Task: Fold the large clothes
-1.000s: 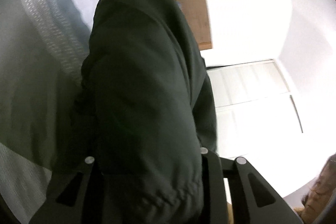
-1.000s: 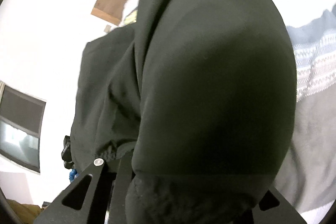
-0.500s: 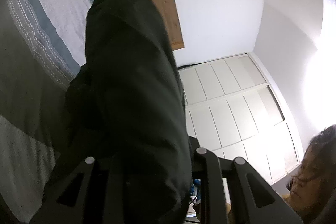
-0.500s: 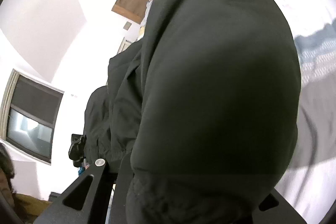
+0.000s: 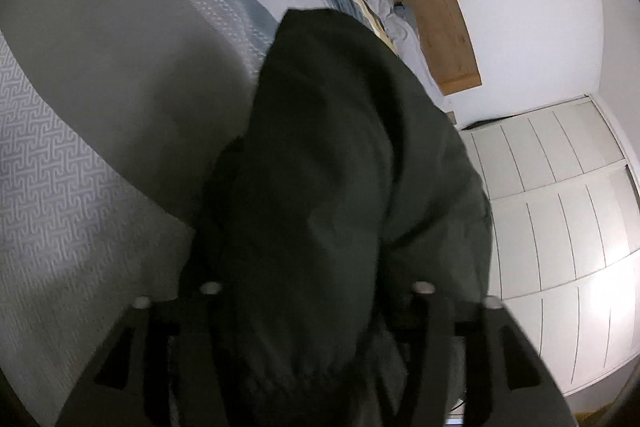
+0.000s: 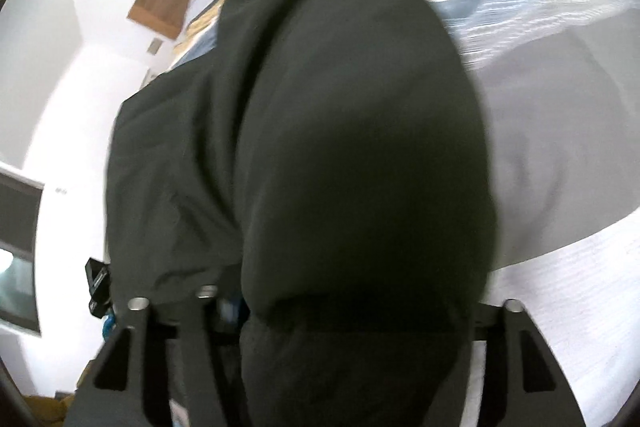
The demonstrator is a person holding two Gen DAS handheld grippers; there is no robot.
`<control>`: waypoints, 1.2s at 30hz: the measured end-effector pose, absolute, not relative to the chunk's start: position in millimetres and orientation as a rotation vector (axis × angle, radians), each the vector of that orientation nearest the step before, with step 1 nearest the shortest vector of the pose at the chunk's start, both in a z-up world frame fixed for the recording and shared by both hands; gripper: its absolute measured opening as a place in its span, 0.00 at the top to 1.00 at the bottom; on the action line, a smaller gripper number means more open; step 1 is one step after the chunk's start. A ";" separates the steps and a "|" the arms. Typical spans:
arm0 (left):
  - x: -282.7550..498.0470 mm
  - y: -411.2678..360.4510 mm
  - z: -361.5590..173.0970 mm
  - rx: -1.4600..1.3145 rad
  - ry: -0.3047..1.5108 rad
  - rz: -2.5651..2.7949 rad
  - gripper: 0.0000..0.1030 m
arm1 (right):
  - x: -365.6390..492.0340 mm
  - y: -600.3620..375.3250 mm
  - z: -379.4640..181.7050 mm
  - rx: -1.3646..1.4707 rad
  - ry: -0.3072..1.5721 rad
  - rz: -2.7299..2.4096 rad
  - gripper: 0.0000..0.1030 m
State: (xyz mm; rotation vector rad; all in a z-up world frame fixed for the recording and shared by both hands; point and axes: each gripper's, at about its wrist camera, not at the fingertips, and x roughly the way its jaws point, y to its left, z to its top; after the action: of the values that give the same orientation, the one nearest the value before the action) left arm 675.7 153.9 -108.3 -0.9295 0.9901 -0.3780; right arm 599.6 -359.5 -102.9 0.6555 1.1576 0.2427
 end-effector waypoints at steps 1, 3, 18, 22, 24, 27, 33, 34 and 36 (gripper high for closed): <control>676.9 153.2 -107.2 -0.926 0.979 -0.375 0.48 | 599.8 -362.6 -104.4 0.651 1.145 0.230 0.27; 669.8 162.9 -103.2 -0.901 0.963 -0.364 0.48 | 594.8 -372.6 -105.6 0.636 1.119 0.214 0.25; 584.1 207.3 -3.2 -0.632 0.781 -0.200 0.36 | 508.3 -424.5 -43.2 0.482 0.850 0.093 0.20; 555.0 178.9 5.0 -0.526 0.726 -0.147 0.35 | 497.0 -397.5 -28.2 0.419 0.769 0.108 0.15; 528.8 172.7 10.7 -0.472 0.687 -0.116 0.35 | 492.1 -385.6 -26.8 0.391 0.729 0.120 0.15; 518.3 155.6 16.0 -0.408 0.627 -0.069 0.35 | 477.3 -365.5 -23.1 0.335 0.649 0.143 0.12; 496.9 124.7 12.8 -0.325 0.548 -0.062 0.34 | 446.1 -325.7 -29.4 0.183 0.544 0.096 0.09; 495.7 121.6 11.8 -0.322 0.543 -0.067 0.34 | 442.3 -319.4 -31.3 0.178 0.541 0.102 0.09; 491.9 112.1 7.6 -0.302 0.532 -0.069 0.34 | 438.1 -312.2 -36.3 0.178 0.540 0.111 0.09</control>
State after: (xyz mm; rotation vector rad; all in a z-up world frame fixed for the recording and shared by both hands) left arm 491.9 112.1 7.6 -0.3023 0.5320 -0.0687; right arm 438.1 -312.2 -36.3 0.1778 0.5402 0.1112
